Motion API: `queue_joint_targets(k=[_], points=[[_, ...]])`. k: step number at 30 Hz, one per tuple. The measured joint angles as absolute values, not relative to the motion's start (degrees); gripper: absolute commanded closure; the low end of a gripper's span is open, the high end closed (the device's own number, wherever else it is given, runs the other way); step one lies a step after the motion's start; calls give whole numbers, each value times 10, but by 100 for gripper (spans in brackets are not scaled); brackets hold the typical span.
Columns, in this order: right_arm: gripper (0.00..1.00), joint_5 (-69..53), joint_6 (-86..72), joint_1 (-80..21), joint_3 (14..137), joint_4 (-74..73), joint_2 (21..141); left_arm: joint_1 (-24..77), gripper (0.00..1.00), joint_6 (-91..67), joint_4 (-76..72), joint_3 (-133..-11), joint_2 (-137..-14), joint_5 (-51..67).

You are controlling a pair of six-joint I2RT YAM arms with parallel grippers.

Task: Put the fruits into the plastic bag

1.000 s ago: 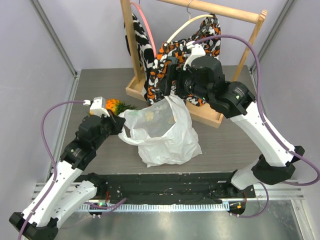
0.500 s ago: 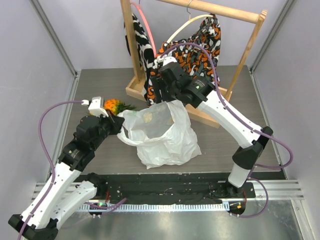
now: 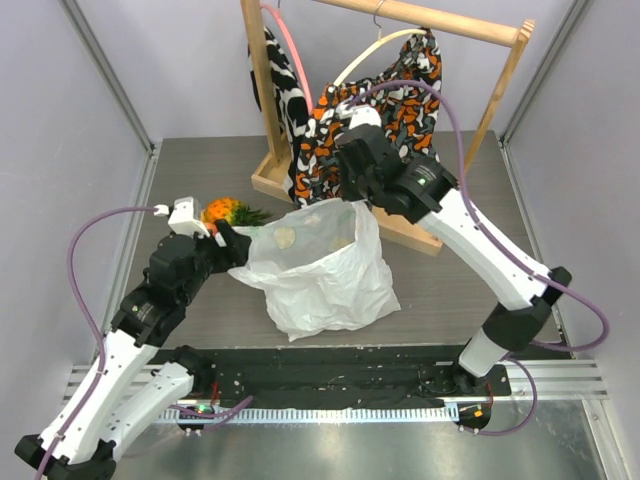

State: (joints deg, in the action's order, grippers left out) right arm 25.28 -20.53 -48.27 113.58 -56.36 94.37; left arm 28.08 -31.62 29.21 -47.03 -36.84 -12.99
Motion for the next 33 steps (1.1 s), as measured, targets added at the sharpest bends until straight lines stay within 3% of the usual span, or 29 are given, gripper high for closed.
queue_joint_targets(k=[1,2,19,26,29,33], points=[[99,259,-210,-483,1127,-562,928,281,1,-317,298,-473,-369,-135],[99,266,-214,-483,1119,-560,912,281,0,-316,305,-477,-369,-139],[99,343,-264,-482,1077,-553,868,281,0,-306,310,-569,-351,-95],[99,346,-270,-482,1063,-553,867,272,0,-306,333,-704,-455,-133],[99,347,-273,-482,1056,-553,867,224,0,-298,331,-761,-517,-111],[99,348,-274,-482,1050,-552,867,81,0,-321,320,-770,-575,-28]])
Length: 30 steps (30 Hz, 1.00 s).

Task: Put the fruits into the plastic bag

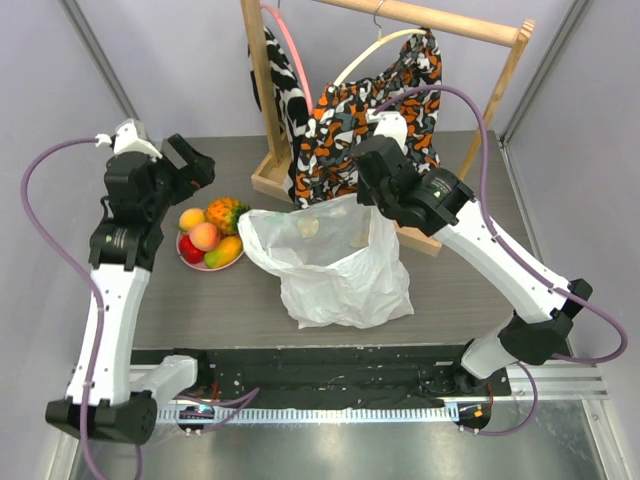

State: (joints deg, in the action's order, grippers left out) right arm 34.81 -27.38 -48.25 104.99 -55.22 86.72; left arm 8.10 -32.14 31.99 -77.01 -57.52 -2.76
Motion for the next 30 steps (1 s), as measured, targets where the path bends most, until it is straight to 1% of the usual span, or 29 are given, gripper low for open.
queue_joint_targets(k=[2,7,11,16,19,23,30], points=[[99,348,-274,-482,1049,-549,867,39,0,-327,321,-768,-609,-24],[99,346,-277,-482,1041,-533,861,-12,0,-331,339,-759,-663,-15],[99,341,-286,-482,1032,-521,856,-55,0,-337,375,-752,-694,-32],[99,340,-289,-482,1024,-510,848,-58,7,-331,390,-703,-728,-42],[99,340,-291,-482,1019,-507,841,-58,8,-310,396,-677,-759,-43],[99,340,-291,-482,1013,-506,832,-58,7,-285,411,-671,-795,-46],[99,337,-287,-479,1013,-505,831,-55,5,-280,405,-665,-806,-29]])
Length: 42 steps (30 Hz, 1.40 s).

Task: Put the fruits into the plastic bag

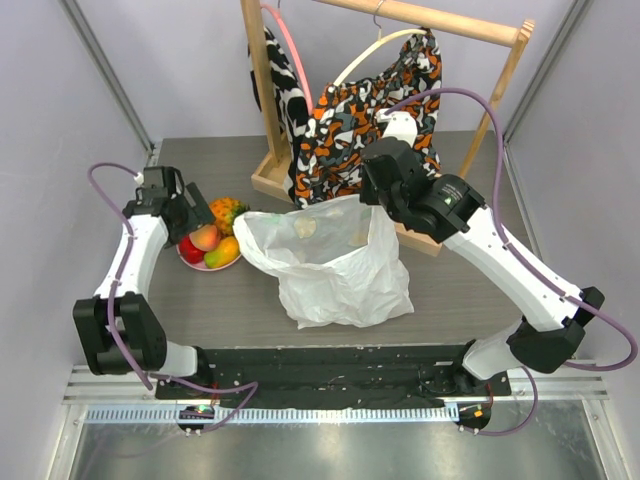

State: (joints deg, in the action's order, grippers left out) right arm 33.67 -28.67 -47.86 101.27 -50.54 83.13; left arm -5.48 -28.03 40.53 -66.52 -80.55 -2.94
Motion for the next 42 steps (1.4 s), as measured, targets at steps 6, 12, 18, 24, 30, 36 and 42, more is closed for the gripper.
queue_joint_targets(k=[6,12,18,24,30,36,42], points=[[99,330,-280,-474,1013,-505,831,-54,5,-283,393,-642,-820,-7],[99,320,-271,-467,1013,-506,831,-54,5,-289,368,-629,-830,19],[99,309,-267,-456,1013,-506,832,-54,6,-301,348,-617,-830,32],[99,302,-267,-449,1013,-506,834,-54,16,-310,345,-615,-834,33],[99,294,-267,-445,1013,-506,840,-54,35,-310,345,-615,-837,33],[99,292,-266,-439,1013,-506,842,-54,46,-310,345,-615,-837,33],[99,289,-262,-436,1015,-506,847,-54,55,-310,347,-615,-831,33]])
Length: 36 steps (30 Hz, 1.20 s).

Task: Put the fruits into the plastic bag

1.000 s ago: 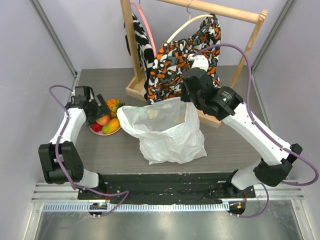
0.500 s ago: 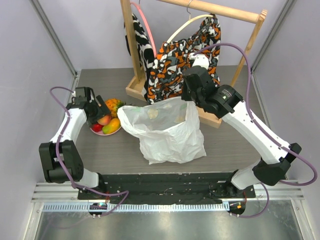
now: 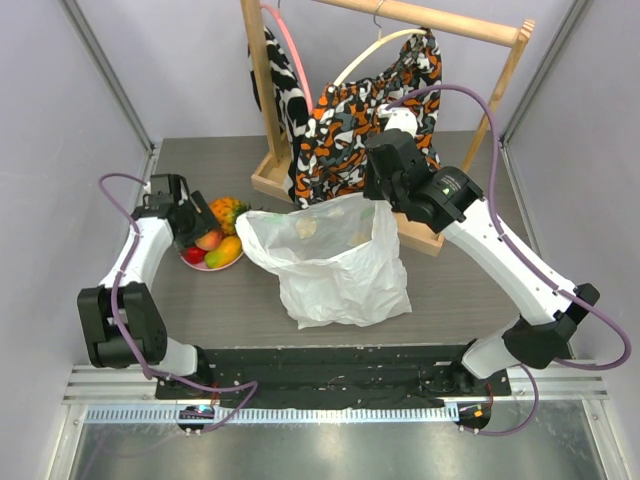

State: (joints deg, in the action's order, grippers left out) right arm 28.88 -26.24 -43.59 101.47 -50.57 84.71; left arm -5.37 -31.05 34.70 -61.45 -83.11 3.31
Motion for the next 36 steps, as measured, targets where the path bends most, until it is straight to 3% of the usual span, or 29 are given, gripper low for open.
queue_joint_targets(k=[14,24,36], points=[[99,282,-255,-429,1018,-505,855,-54,55,-315,355,-609,-753,54],[99,274,-253,-426,1018,-505,855,-54,55,-331,322,-555,-629,69],[99,268,-252,-426,1018,-499,855,-51,57,-326,288,-664,-611,76]])
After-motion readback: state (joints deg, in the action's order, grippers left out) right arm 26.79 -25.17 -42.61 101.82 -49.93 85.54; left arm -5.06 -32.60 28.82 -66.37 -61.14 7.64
